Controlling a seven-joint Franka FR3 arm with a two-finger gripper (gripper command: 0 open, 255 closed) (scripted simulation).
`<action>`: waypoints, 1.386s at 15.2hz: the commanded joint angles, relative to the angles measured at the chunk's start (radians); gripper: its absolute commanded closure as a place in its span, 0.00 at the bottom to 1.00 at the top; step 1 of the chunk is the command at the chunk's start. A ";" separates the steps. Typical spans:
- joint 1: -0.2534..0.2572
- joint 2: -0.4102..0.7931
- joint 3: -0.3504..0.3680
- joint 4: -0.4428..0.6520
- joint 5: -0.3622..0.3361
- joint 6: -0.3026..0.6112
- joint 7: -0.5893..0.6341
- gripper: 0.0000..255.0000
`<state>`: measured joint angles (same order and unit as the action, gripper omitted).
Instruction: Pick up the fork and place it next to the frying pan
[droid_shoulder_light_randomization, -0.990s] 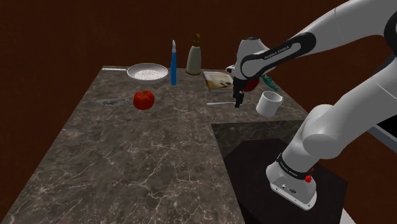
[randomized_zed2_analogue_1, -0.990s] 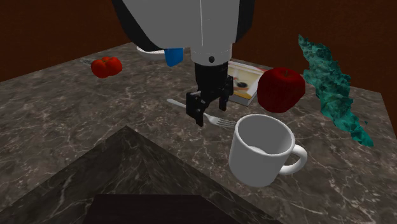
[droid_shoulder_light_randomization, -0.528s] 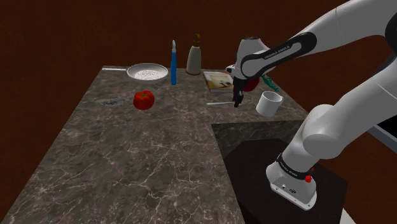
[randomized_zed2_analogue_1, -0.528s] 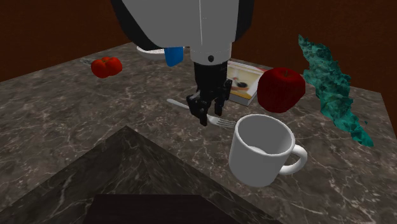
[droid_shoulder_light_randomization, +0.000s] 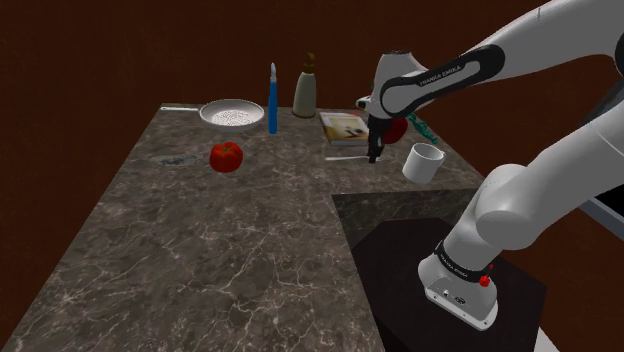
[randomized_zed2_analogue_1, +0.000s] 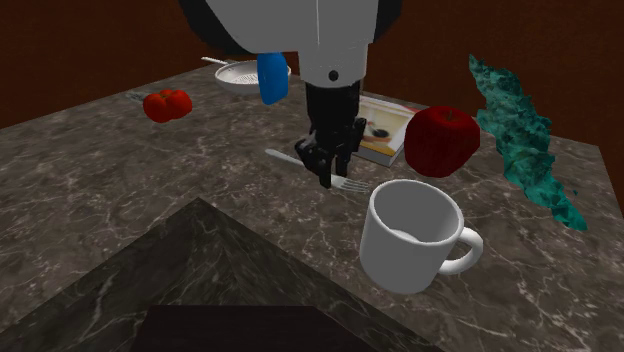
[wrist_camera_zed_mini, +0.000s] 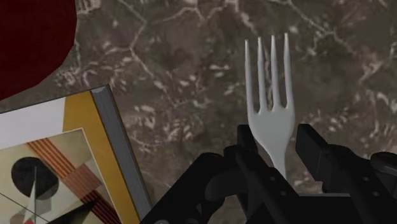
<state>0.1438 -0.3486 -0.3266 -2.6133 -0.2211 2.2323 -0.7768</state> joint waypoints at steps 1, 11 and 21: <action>-0.001 -0.021 0.004 0.012 0.000 -0.033 0.000 1.00; 0.000 -0.095 0.025 0.095 0.007 -0.189 -0.003 1.00; 0.048 0.006 0.067 0.255 0.062 -0.255 0.038 1.00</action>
<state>0.1831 -0.3684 -0.2656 -2.3756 -0.1684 1.9701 -0.7488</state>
